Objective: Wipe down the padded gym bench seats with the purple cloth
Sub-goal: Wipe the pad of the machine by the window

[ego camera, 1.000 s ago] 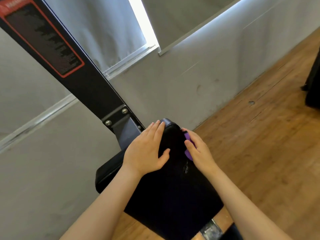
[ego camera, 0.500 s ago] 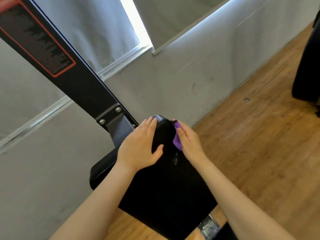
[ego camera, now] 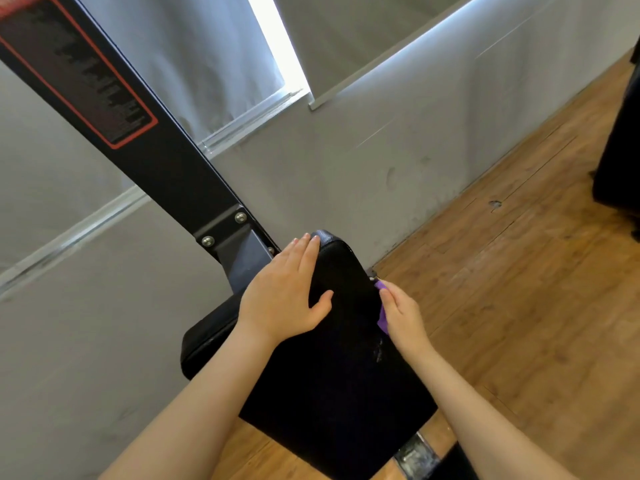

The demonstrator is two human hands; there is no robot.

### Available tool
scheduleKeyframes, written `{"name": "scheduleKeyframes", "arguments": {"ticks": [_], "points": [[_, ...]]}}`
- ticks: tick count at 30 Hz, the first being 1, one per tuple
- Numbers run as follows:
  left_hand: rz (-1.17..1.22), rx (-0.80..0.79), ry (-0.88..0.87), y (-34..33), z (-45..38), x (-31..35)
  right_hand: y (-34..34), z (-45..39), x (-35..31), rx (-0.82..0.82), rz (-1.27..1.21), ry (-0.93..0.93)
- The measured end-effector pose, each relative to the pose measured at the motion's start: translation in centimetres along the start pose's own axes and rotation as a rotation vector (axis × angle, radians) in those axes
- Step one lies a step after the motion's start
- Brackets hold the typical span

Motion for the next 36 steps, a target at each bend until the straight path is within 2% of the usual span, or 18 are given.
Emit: {"name": "scheduleKeyframes", "arguments": {"ticks": [5, 8, 16, 19, 23, 26, 29, 33, 36], "points": [[0.033, 0.0, 0.003, 0.1, 0.0, 0.0, -2.9, -0.8, -9.8, -0.056, -0.049, 0.322], [0.035, -0.003, 0.002, 0.0, 0.0, 0.0, -3.2, -0.4, -10.5, -0.082, -0.043, 0.38], [0.012, 0.006, 0.001, 0.2, 0.0, 0.1, -0.9, -0.5, -2.4, -0.079, 0.001, 0.166], [0.014, 0.0, 0.003, 0.1, 0.0, 0.0, -1.5, -0.7, -4.6, -0.093, -0.055, 0.147], [0.012, -0.009, 0.008, 0.0, 0.0, 0.0, -3.0, -1.0, -10.5, -0.121, -0.047, 0.286], [-0.002, -0.001, 0.012, -0.1, 0.0, -0.1, -3.2, -0.8, -11.2, -0.125, -0.056, 0.345], [-0.015, 0.015, 0.002, -0.1, 0.0, -0.1, -2.2, -0.6, -8.1, -0.109, 0.001, 0.315], [-0.002, 0.018, 0.002, 0.0, 0.0, -0.2, -0.1, -0.1, -0.1, -0.09, 0.084, 0.109], [-0.015, 0.012, 0.002, -0.3, 0.0, -0.2, 0.8, 0.5, 2.0, -0.04, 0.047, -0.017]]}}
Point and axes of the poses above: each hand's wrist, its own z-axis away from the middle knuckle, its own y-axis out of the back of the hand, x = y × z, the point moved 8 cm from there along -z, towards the middle knuckle, and after that the axes turned 7 degrees about x, right-handed, at the moved point
